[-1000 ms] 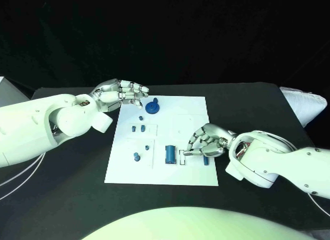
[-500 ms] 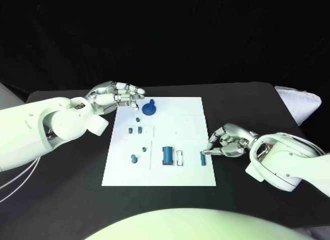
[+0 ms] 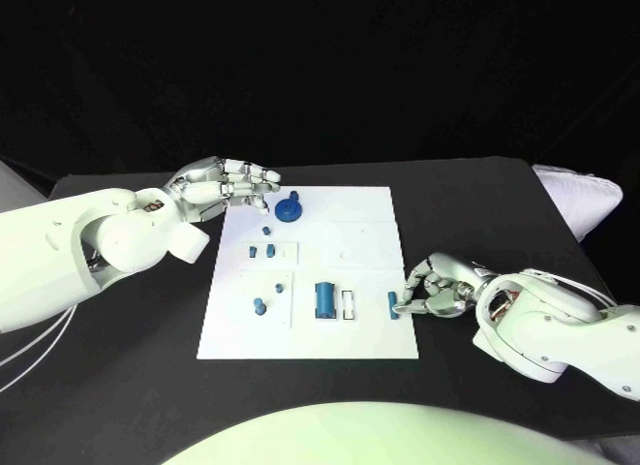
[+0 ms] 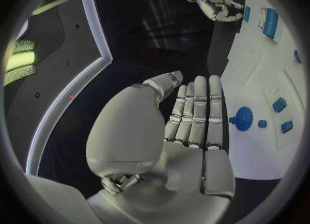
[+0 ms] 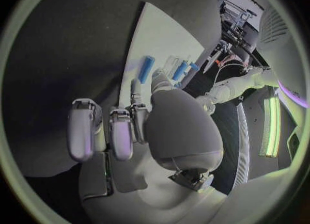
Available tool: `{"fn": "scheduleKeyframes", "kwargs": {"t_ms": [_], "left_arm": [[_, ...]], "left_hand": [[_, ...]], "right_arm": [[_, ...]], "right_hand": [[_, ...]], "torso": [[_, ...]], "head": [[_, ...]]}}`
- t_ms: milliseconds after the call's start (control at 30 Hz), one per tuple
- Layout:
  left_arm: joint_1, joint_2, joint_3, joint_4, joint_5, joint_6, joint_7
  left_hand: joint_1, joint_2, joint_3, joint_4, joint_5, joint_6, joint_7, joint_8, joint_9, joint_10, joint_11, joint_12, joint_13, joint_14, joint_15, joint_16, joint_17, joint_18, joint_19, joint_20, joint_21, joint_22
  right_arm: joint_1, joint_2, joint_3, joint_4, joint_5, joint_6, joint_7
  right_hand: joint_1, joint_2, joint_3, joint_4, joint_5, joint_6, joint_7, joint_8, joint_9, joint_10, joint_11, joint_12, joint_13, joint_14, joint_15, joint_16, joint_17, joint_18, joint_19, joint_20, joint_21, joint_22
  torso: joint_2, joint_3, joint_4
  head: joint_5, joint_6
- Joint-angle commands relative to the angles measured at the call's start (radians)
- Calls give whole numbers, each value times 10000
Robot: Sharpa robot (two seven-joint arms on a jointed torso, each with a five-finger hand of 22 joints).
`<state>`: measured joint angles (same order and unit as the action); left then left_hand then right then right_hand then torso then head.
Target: Assemble the parts on the task board
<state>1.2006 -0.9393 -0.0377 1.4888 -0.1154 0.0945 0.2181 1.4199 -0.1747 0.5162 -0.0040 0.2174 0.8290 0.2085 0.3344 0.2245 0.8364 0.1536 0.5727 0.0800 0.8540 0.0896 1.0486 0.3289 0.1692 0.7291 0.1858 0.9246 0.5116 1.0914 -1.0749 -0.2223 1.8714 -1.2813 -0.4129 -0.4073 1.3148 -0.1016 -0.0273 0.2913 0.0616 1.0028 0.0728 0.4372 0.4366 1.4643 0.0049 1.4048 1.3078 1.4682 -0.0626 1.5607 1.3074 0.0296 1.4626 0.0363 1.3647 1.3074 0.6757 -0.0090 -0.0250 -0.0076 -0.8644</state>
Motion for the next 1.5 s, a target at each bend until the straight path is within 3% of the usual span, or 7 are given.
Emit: {"fn": "scheduleKeyframes", "kwargs": {"t_ms": [33, 567, 900, 1133, 1367, 1500], "left_arm": [[-3, 2, 4, 33, 51, 158, 89], [-6, 9, -2, 20, -23, 208, 93], [-7, -3, -3, 19, -25, 221, 75], [-7, -1, -4, 17, -25, 241, 60], [-7, -2, -6, 16, -25, 247, 50], [-8, -2, -7, 20, -25, 249, 51]], "left_hand": [[-42, 65, 2, 56, 60, -69, 22, 50, -9, -79, 15, 41, -15, -80, 0, -37, -12, 135, 68, 0, -35, -11], [-31, 58, 11, 75, 63, -90, 26, 63, -24, -87, 18, 59, -21, -81, 1, -26, -13, 135, 95, 0, -61, -28], [-31, 58, 11, 75, 63, -90, 26, 63, -24, -87, 18, 59, -21, -81, 1, -26, -13, 135, 95, 0, -61, -28], [-42, 59, 11, 92, 62, -95, 28, 69, -29, -95, 20, 63, -25, -84, 4, -24, -13, 134, 100, 2, -75, -37], [-42, 59, 11, 92, 62, -95, 28, 69, -29, -95, 20, 63, -25, -84, 4, -24, -13, 134, 100, 2, -75, -37], [-42, 59, 12, 93, 62, -95, 28, 69, -29, -96, 20, 63, -25, -84, 4, -24, -13, 134, 100, 2, -76, -37]], "right_arm": [[-44, 125, -3, -103, -668, 93, -582], [-332, 836, -3, -425, -1190, 399, -1047], [-488, 1185, -5, -691, -2114, 736, -1333], [-515, 1434, -7, -809, -2910, 1101, -1403], [-521, 1509, -8, -824, -3219, 1205, -1418], [-522, 1522, -7, -779, -3130, 1009, -1394]], "right_hand": [[-166, -75, 45, 27, -33, 84, 5, 39, 18, 305, -67, -65, 1668, 953, -38, -69, 2341, 59, 717, 28, -24, 2158], [-292, -137, 109, 11, -52, 130, -20, 62, 64, 288, -84, -101, 1648, 948, -49, -80, 2325, 66, 710, 19, -67, 2148], [688, -248, 642, -111, 38, 86, -51, 39, 178, 247, -121, -177, 1609, 938, -89, -108, 2286, 77, 696, -21, -151, 2131], [1484, -471, 1208, -210, 109, 38, -14, -110, 159, 184, -97, -268, 1565, 929, -72, -132, 2255, 90, 676, -19, -255, 2110], [1682, -696, 1830, -64, 1022, 110, 16, -286, 101, 155, -73, -301, 1551, 927, -50, -141, 2248, 92, 676, 3, -276, 2109], [1523, -804, 2410, -38, 2074, 213, -11, -376, 83, 173, -111, -274, 1564, 932, -74, -132, 2267, 82, 695, -19, -214, 2126]], "torso": [[0, -10, -1], [6, 4, -7], [-3, 7, -17], [-7, 2, -12], [-6, -9, -9], [-10, -9, -6]], "head": [[-1, -19], [44, -73], [73, -83], [50, -83], [39, -83], [37, -83]]}}
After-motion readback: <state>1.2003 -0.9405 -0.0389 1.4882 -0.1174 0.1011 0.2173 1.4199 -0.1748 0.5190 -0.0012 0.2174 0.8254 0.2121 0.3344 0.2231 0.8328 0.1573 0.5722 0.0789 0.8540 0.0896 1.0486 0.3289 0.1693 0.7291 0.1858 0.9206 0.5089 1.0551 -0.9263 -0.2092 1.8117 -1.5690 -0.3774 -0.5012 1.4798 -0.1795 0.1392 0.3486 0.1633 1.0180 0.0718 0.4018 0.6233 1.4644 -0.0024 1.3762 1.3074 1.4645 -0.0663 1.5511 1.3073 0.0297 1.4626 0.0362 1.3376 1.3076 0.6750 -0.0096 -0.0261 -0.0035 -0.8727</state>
